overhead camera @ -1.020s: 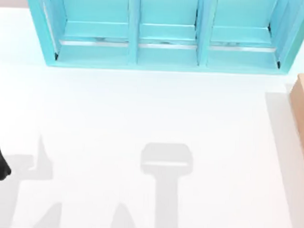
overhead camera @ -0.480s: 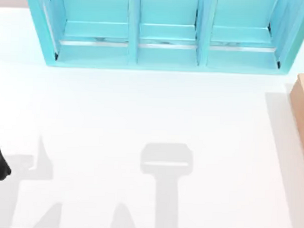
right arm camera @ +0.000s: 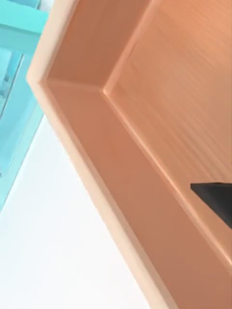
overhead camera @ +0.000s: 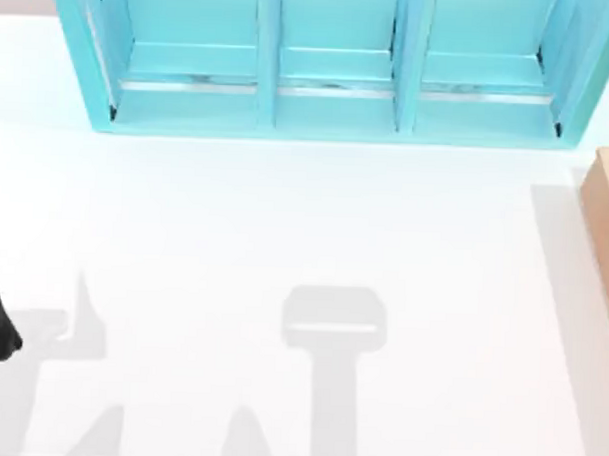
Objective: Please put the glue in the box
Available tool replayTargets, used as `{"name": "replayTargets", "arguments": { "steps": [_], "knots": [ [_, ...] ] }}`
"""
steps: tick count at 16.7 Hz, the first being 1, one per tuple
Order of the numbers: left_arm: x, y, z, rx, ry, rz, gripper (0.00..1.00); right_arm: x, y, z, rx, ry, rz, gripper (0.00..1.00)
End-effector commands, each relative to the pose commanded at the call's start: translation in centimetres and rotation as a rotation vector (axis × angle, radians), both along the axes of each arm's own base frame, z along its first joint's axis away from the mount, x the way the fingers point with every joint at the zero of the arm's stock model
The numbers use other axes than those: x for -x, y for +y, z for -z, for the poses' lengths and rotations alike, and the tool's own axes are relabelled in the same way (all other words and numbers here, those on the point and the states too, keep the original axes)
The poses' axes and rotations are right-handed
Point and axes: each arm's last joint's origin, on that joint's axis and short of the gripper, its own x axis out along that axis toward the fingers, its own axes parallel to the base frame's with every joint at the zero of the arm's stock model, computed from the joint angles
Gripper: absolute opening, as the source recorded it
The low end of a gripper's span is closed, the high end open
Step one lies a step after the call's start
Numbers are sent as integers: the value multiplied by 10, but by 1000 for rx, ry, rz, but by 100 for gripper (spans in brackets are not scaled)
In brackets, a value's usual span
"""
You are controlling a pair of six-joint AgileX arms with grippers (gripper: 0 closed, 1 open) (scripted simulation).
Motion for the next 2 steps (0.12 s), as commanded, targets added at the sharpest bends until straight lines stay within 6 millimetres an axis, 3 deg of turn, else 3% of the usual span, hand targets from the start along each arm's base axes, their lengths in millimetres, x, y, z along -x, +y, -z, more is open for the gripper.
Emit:
{"name": "replayTargets", "arguments": {
  "steps": [2],
  "knots": [
    [0,0,0,0,0,0,100,0,0,0,0,0,0,100]
  ]
}}
